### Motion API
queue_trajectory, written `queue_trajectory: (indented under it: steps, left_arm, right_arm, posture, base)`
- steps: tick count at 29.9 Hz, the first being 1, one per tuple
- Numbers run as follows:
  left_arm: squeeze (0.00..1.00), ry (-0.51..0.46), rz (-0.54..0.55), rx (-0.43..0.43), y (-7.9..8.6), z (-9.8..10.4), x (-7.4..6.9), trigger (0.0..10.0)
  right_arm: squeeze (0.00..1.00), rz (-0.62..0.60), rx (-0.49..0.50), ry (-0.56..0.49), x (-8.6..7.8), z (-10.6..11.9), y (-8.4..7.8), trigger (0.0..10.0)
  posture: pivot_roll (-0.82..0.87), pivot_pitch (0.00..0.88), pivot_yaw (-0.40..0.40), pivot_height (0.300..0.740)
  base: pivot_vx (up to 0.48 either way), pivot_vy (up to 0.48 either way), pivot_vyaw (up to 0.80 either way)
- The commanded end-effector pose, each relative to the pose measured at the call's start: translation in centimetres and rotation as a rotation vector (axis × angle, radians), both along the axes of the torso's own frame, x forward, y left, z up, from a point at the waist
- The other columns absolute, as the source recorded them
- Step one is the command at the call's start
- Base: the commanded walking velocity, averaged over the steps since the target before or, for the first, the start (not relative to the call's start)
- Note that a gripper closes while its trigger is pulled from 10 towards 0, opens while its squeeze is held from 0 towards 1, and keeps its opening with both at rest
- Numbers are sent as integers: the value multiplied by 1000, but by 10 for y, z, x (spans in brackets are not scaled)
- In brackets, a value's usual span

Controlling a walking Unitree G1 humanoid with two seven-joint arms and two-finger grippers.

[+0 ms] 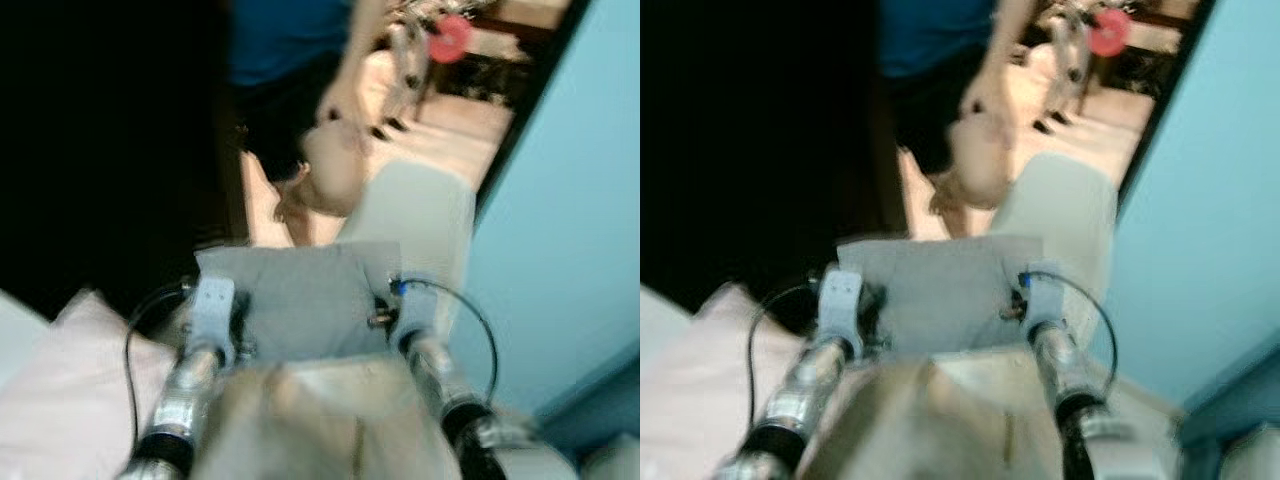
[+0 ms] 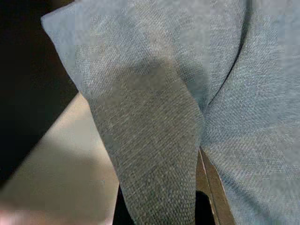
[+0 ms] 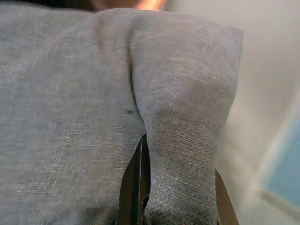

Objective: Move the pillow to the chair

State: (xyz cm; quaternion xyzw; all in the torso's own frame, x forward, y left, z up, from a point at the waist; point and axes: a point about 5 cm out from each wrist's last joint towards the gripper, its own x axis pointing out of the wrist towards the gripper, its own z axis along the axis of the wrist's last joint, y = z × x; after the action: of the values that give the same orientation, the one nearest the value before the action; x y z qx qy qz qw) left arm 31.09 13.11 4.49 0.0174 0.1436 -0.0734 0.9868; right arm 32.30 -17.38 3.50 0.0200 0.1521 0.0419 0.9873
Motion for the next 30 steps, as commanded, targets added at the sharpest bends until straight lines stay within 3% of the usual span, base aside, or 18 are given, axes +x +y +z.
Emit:
queue_trajectory:
  steps: [1,8,12,30]
  left_arm:
    - [0,-26,29,16,11,3,1,10000]
    - [0,-25,25,16,11,4,3,10000]
    - [0,-24,25,17,12,4,2,10000]
    - [0,-13,-11,31,8,-2,-4,10000]
  right_arm:
    - [0,33,25,-44,5,7,15,10000]
    - [0,17,39,-42,6,8,14,10000]
    - [0,15,39,-45,6,8,14,10000]
    - [0,13,45,-43,4,6,14,10000]
  posture:
    - [8,0,-26,740]
    - [8,0,-26,740]
    - [8,0,-26,740]
    - [13,0,-43,740]
  base:
    - [281,0,-800]
    - [278,0,-750]
    - [269,0,0]
    - [0,0,0]
